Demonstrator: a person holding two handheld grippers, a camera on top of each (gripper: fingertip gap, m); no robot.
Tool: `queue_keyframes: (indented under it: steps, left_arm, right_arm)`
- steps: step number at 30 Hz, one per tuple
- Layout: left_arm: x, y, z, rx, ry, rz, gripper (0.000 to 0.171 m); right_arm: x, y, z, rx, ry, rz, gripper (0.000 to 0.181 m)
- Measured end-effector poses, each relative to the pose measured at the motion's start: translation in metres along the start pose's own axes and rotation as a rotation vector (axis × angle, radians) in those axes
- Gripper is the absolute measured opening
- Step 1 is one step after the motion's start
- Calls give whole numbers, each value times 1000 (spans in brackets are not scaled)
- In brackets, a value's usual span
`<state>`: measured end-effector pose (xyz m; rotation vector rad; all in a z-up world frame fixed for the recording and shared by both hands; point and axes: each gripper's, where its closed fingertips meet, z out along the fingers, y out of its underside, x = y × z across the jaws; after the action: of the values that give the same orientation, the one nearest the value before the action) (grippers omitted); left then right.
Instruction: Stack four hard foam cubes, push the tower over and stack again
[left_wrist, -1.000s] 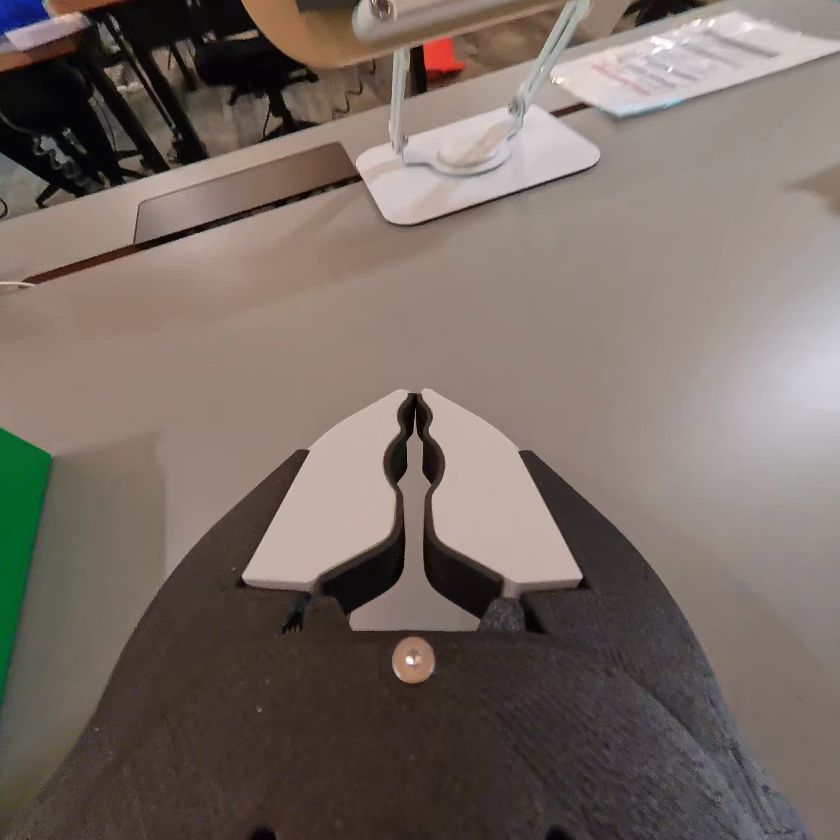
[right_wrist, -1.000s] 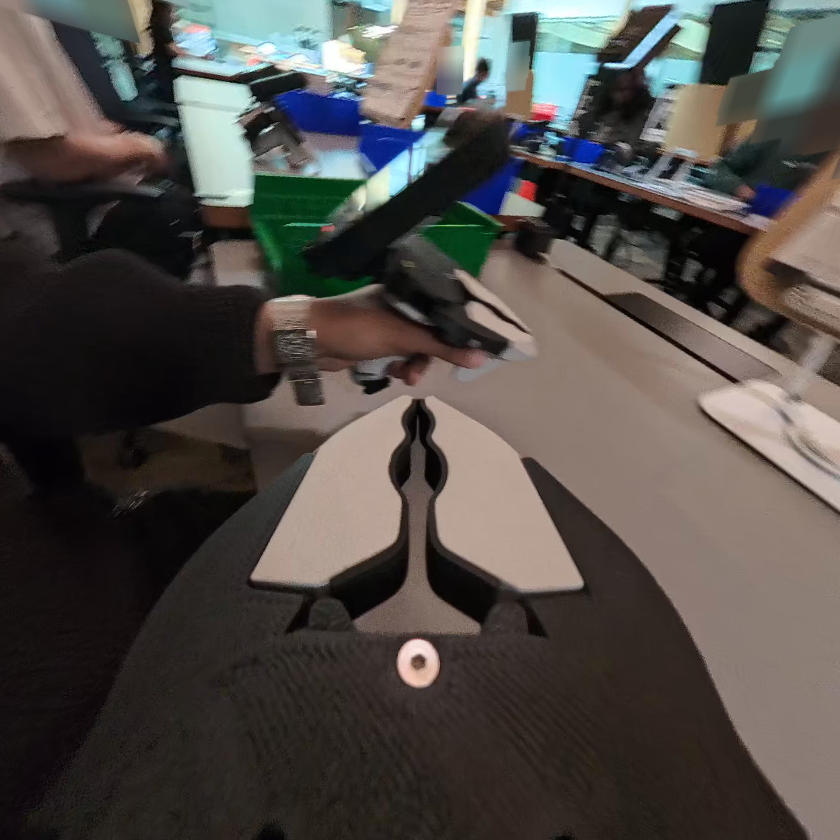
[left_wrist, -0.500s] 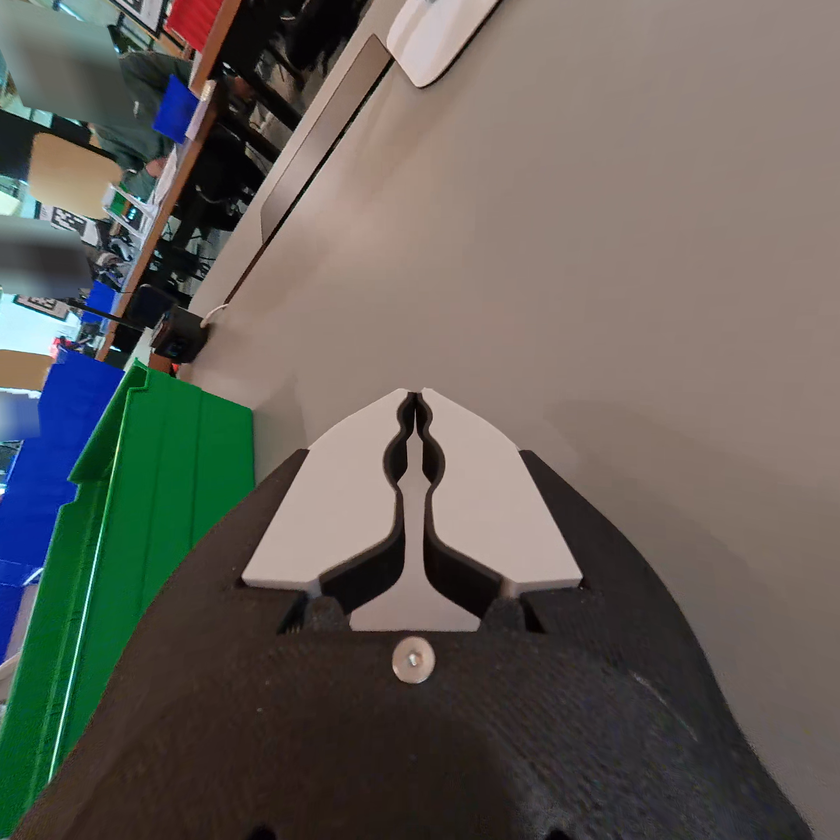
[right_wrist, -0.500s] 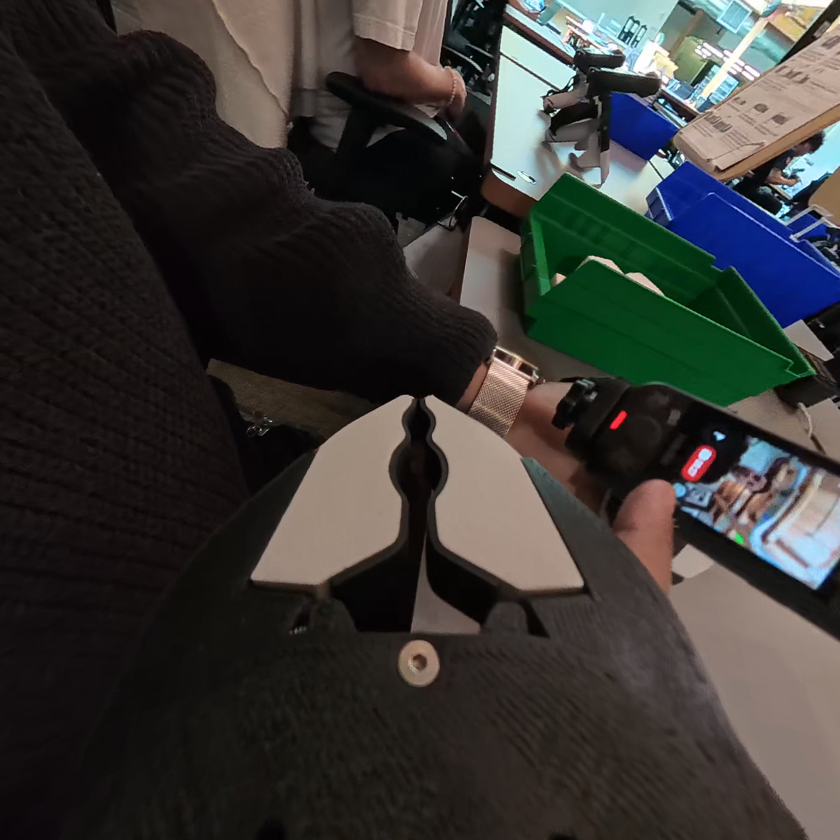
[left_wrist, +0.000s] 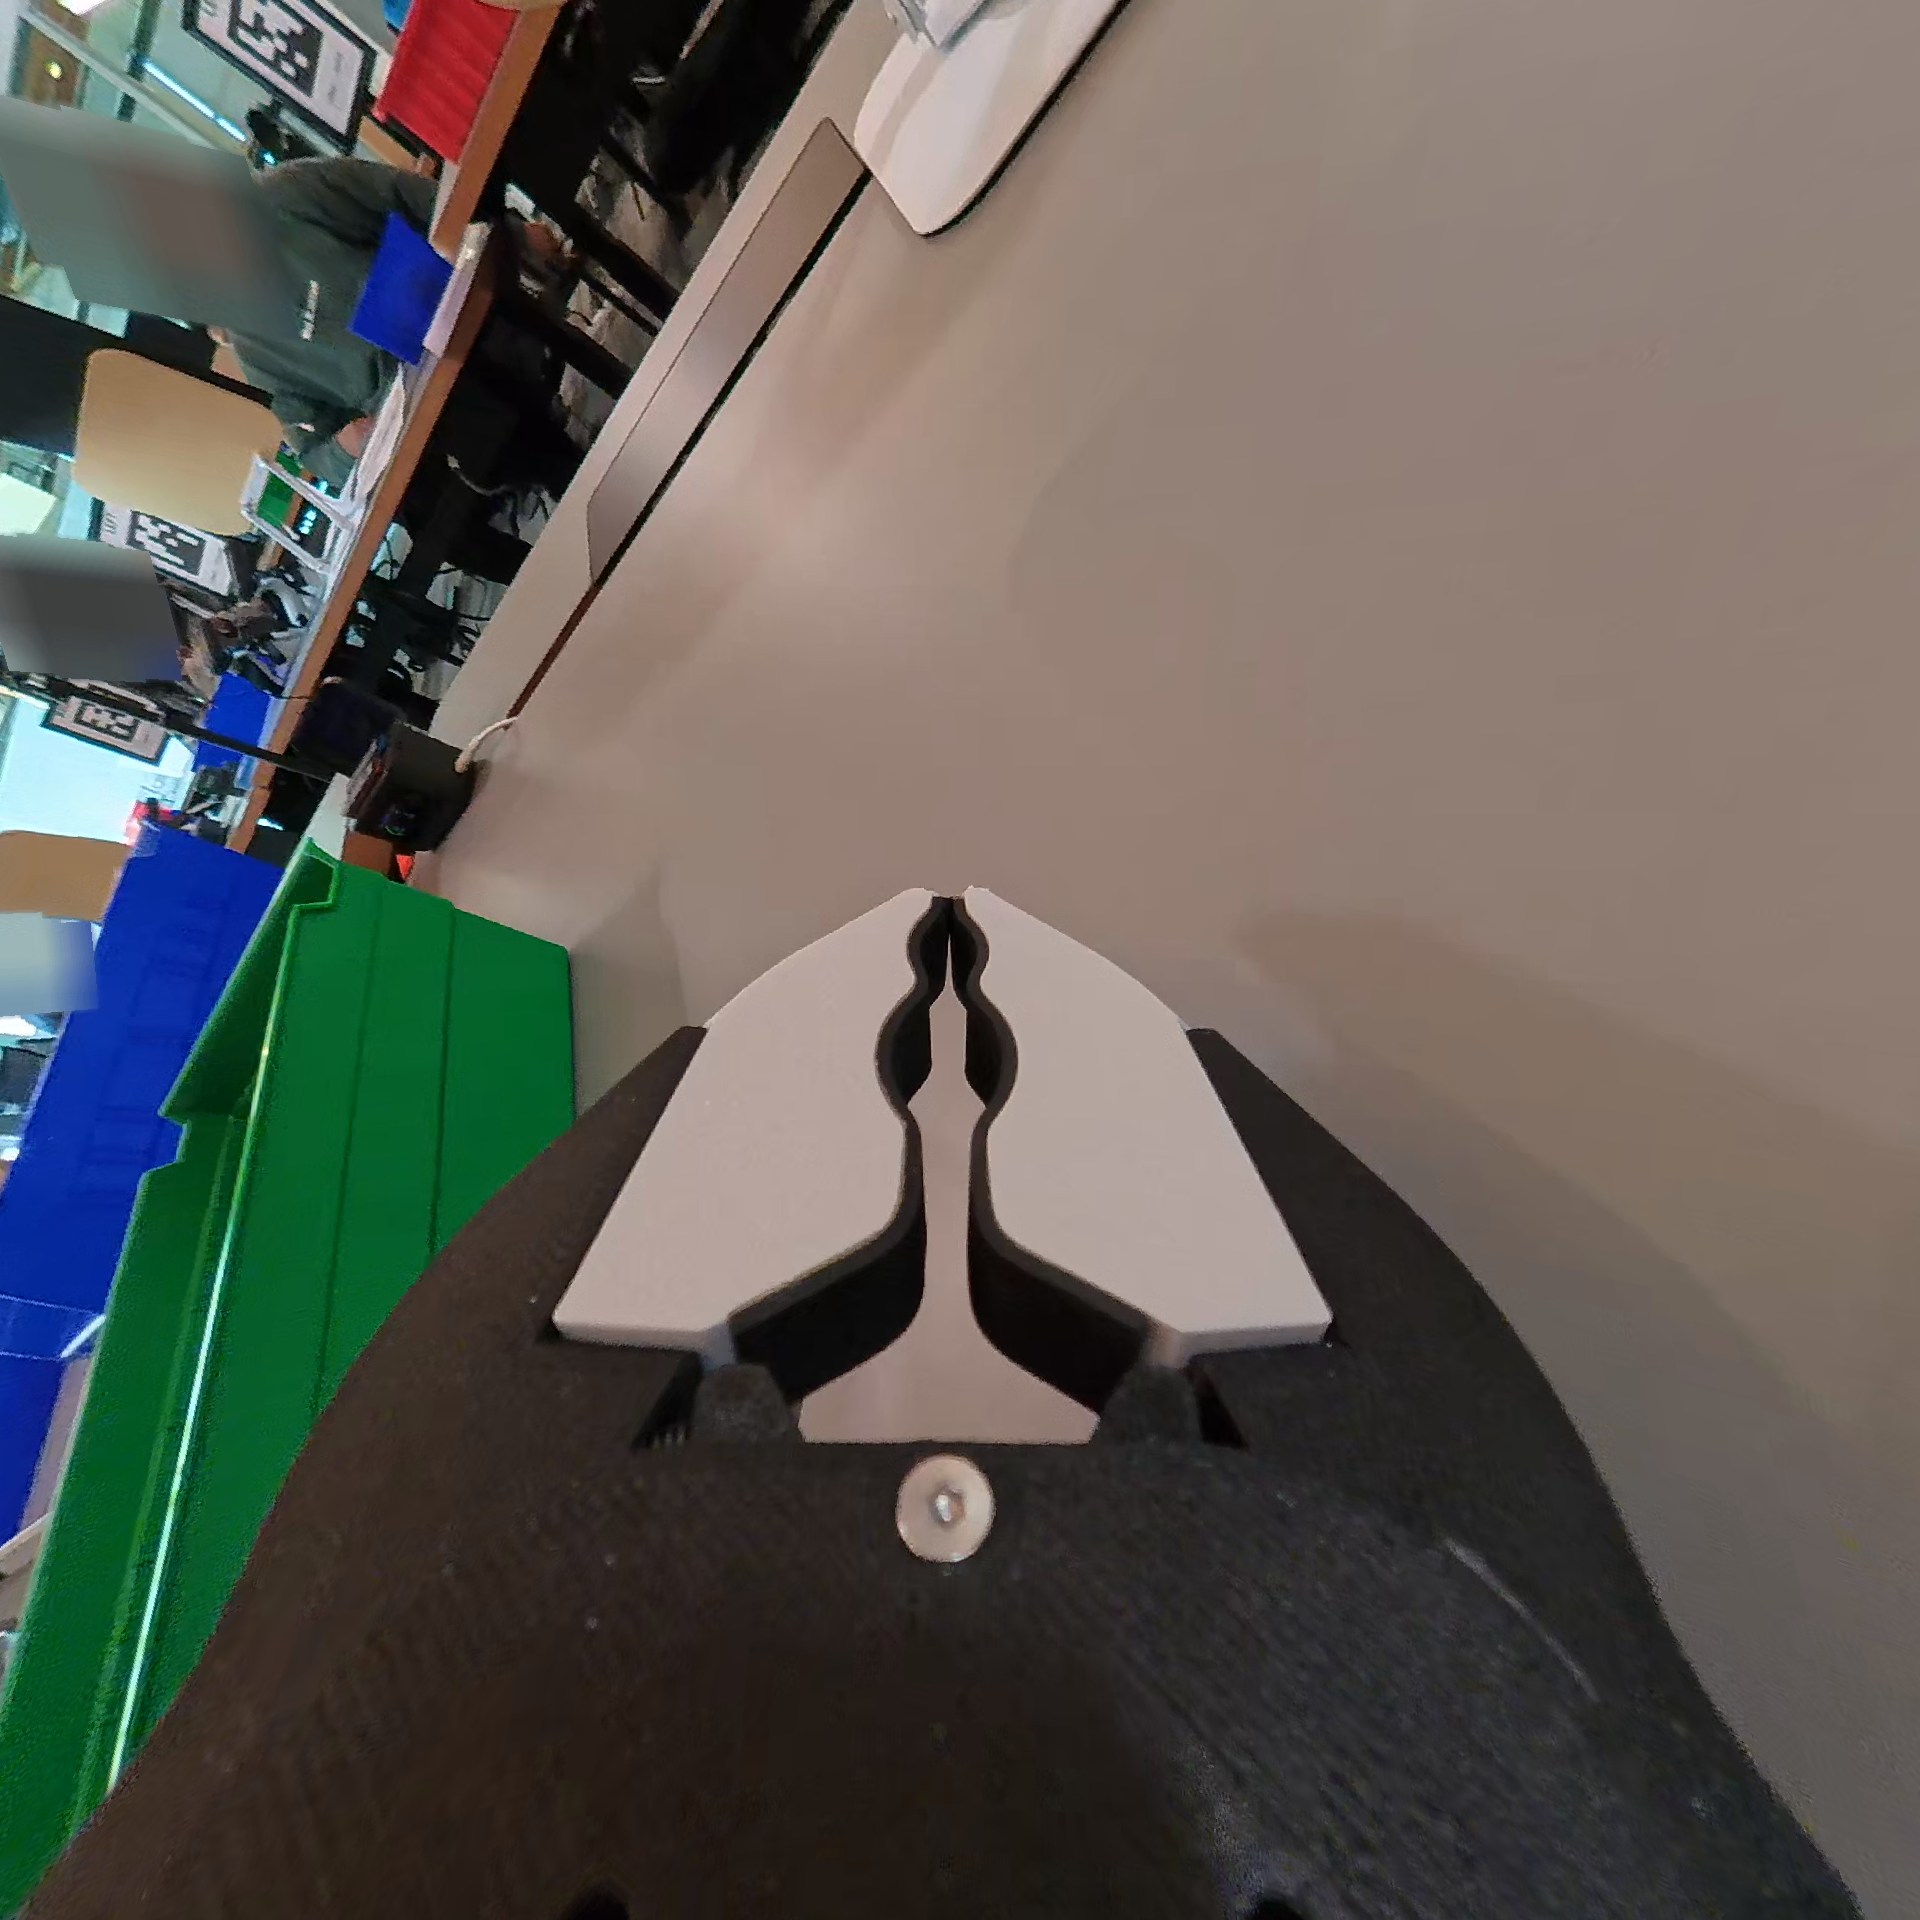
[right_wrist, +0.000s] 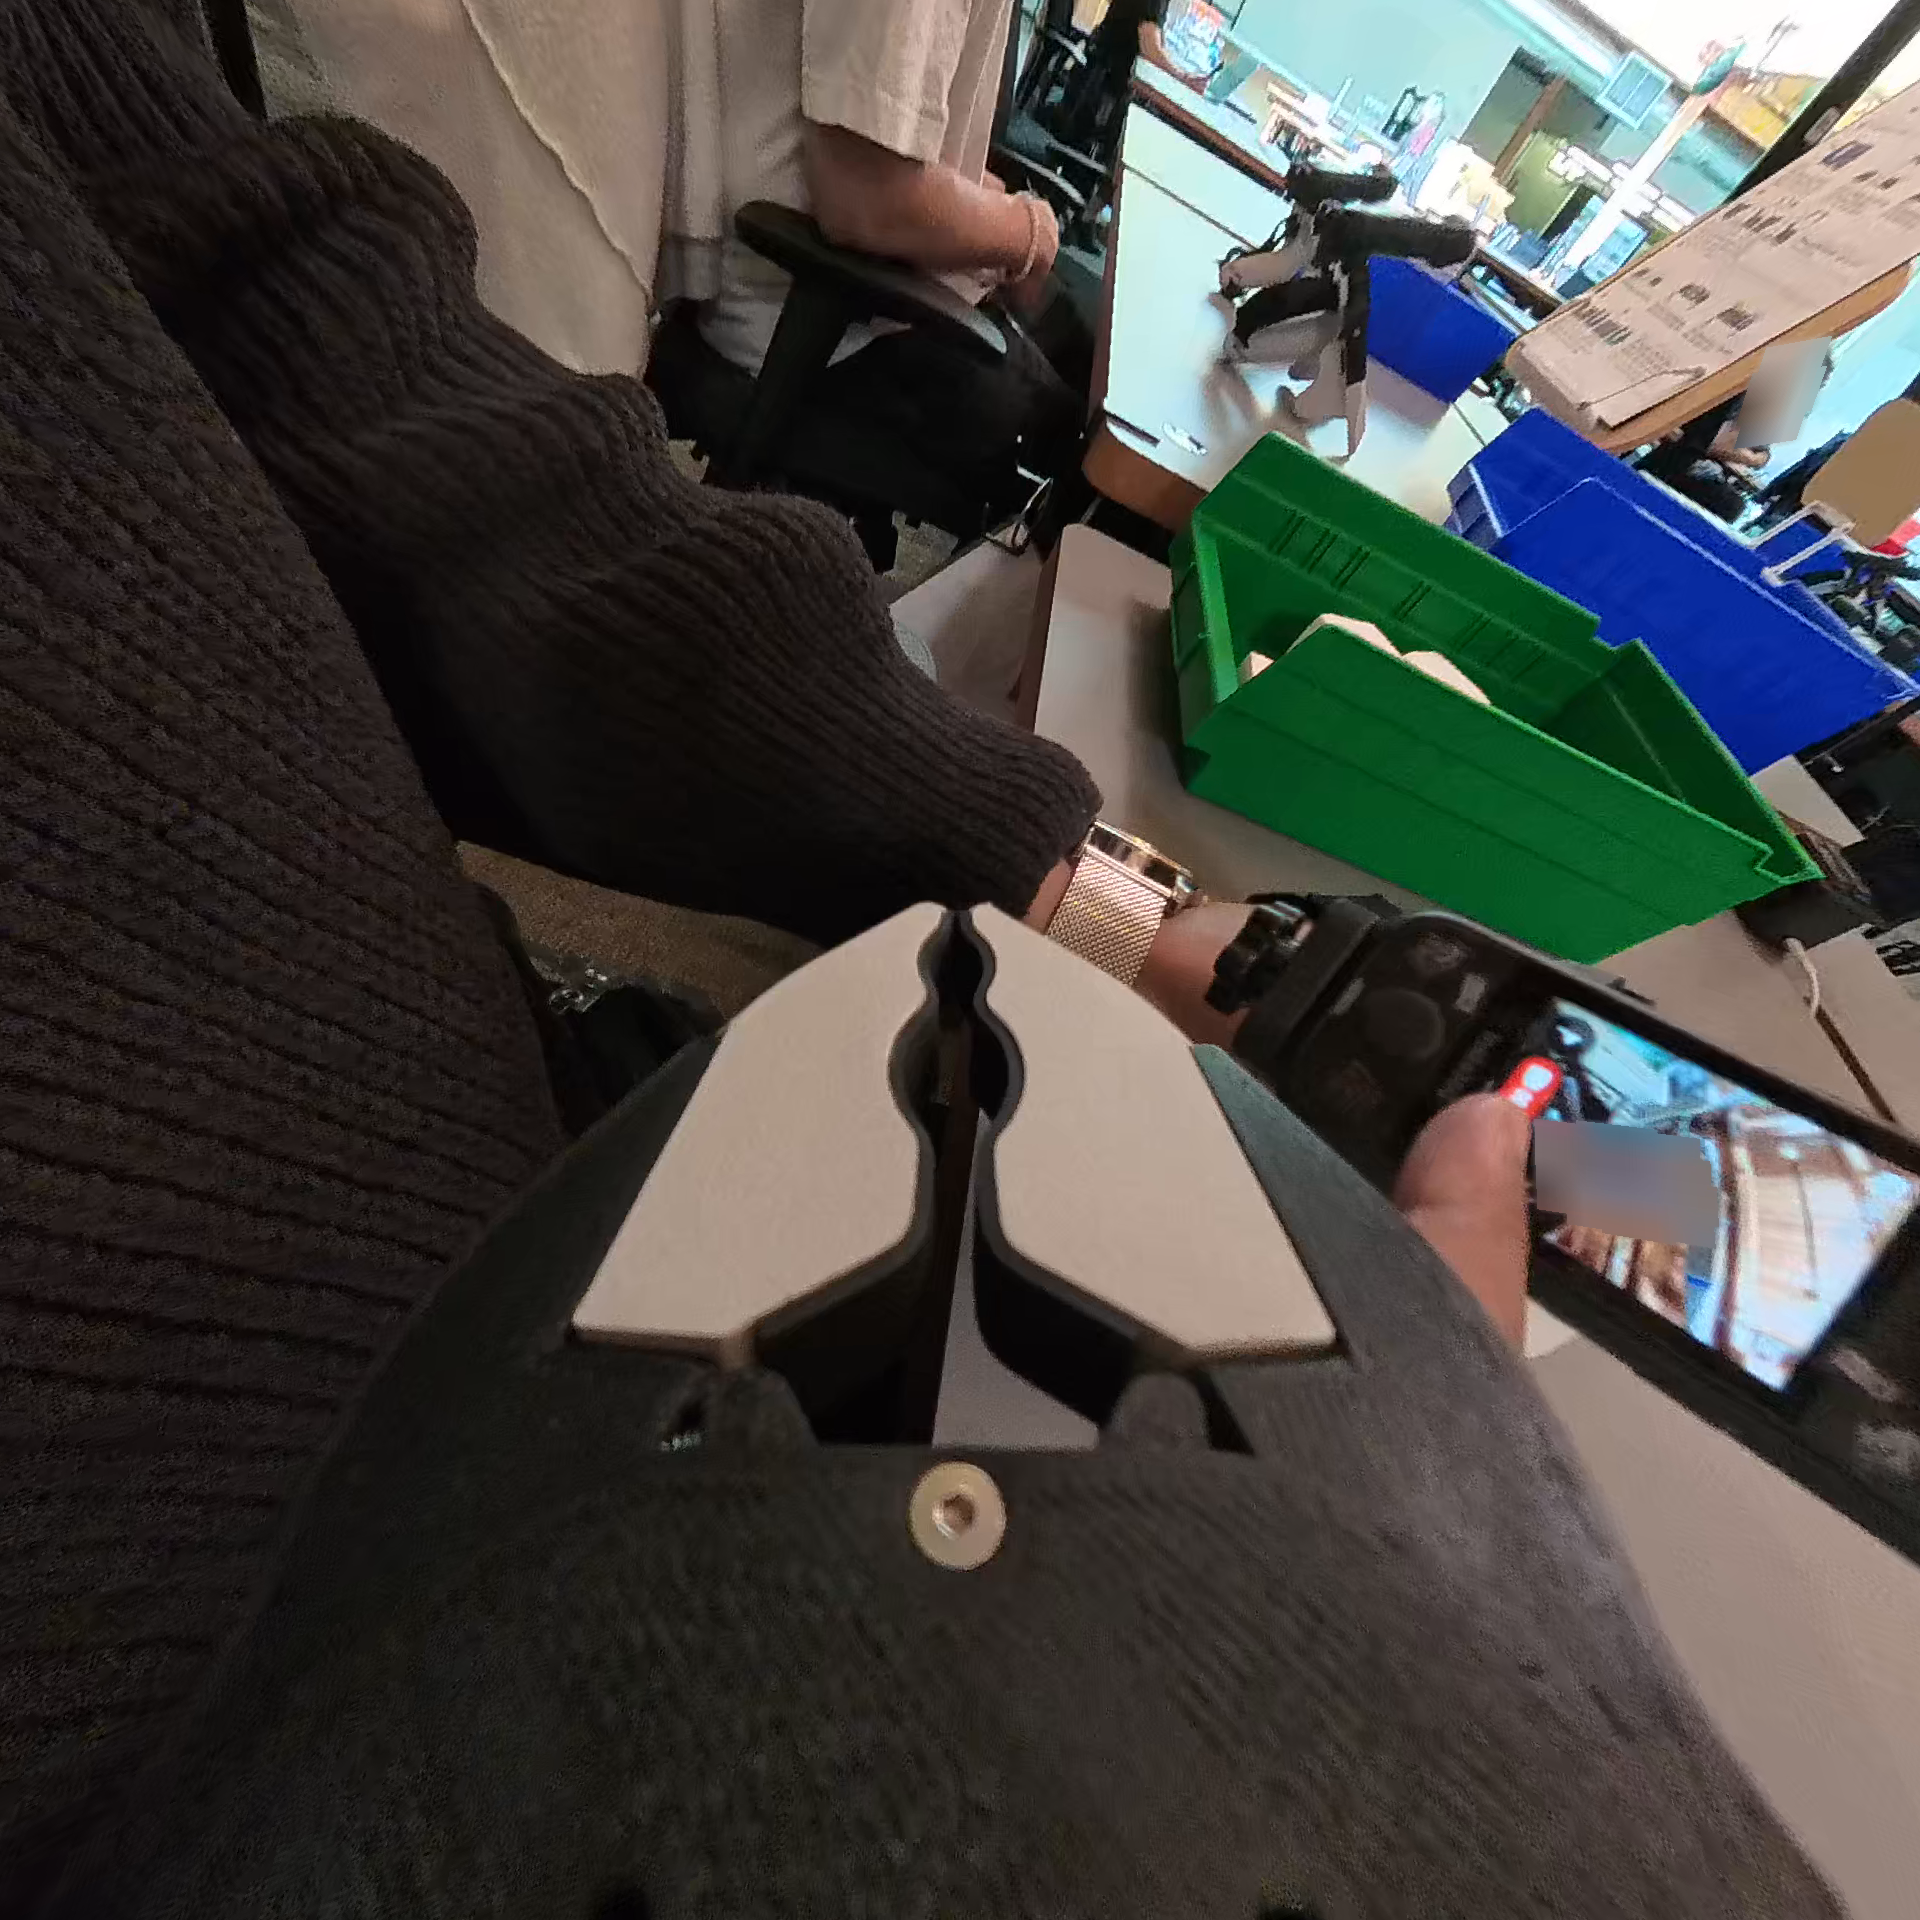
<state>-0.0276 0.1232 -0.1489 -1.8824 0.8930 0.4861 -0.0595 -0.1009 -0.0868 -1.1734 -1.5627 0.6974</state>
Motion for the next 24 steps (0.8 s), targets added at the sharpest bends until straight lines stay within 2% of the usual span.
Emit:
queue_keyframes:
  steps: [4, 7, 10, 12, 15, 17, 19, 22, 24]
  left_arm:
    - [-3, 1, 2, 3, 34, -63, 2]
    - [-6, -1, 3, 15, 71, -132, 2]
    - [-6, -10, 3, 57, 135, -220, 2]
    - [-3, -23, -2, 124, 211, -289, 2]
    - [0, -54, -18, 260, 338, -431, 2]
    - [2, -80, -37, 362, 402, -482, 1]
    - [12, -111, -66, 471, 473, -467, 1]
    - [42, -159, -130, 677, 598, -363, 1]
    - [74, -182, -178, 787, 708, -271, 1]
  right_arm:
    - [10, 0, -7, 19, 38, 19, 0]
    - [29, 3, -20, 46, 102, 83, 1]
    - [64, 15, -42, 75, 208, 209, 0]
    - [97, 40, -63, 57, 341, 314, 0]
    - [151, 113, -111, -126, 626, 517, 0]
    - [174, 170, -154, -344, 835, 621, 1]
    - [185, 212, -197, -544, 1024, 659, 0]
    - [187, 238, -247, -739, 1230, 604, 0]
    - [182, 243, -263, -840, 1288, 548, 0]
